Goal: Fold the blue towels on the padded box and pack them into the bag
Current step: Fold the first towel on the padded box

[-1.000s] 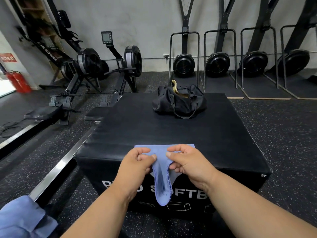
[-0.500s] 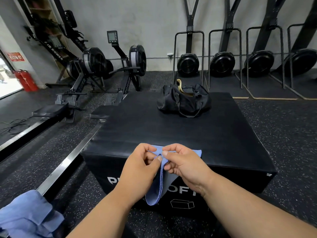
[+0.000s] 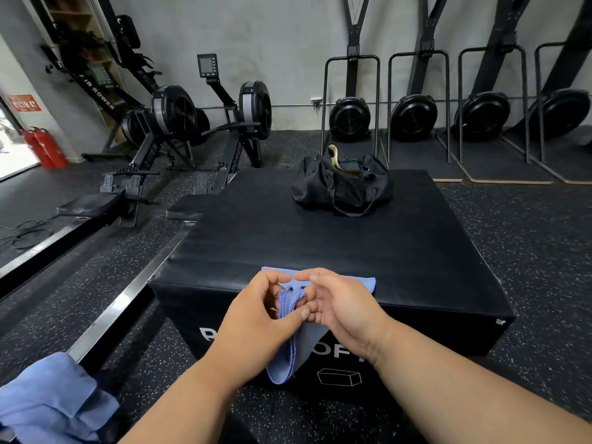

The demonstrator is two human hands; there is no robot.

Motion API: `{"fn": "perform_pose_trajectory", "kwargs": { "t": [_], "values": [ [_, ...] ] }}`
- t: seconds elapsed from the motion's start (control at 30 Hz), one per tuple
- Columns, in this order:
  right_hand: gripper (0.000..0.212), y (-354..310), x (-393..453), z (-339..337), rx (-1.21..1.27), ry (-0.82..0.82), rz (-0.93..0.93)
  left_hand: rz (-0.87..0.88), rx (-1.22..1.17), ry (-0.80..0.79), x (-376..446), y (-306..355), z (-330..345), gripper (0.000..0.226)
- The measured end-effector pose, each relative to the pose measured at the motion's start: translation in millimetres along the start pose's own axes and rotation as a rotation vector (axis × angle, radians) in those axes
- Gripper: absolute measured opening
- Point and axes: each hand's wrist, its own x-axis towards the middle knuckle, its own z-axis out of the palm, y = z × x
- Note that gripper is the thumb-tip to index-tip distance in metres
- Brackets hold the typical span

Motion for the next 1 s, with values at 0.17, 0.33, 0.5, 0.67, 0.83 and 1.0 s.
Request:
{"fn": "perform_pose_trajectory", "kwargs": {
  "t": [0.17, 0.33, 0.5, 0.67, 0.83, 1.0],
  "values": [
    [0.033, 12, 9, -9, -0.113, -0.003, 0.030, -0.055, -0.098, 0.071, 1, -17, -3, 0.037],
    [0.034, 31, 24, -65, -0.860, 0.203, -0.082, -0.081, -0.131, 0.123, -1, -25, -20, 0.028],
    [0.038, 48, 33, -127, -1.335, 0.277, -0.023, -0.054, -0.048, 0.149, -4, -25, -37, 0.036],
    [0.015, 52, 39, -142, -1.471, 0.243, -0.021, -0.029, -0.007, 0.155, -5, -26, -52, 0.036],
    [0.006, 55, 42, -130, -1.465, 0.207, -0.112, 0.002, 0.095, 0.100, 2, -16, -73, 0.034],
    [0.022, 62, 42, -92, -1.209, 0.066, -0.145, 0.148, 0.463, -0.002, 24, 19, -97, 0.036]
  ]
}}
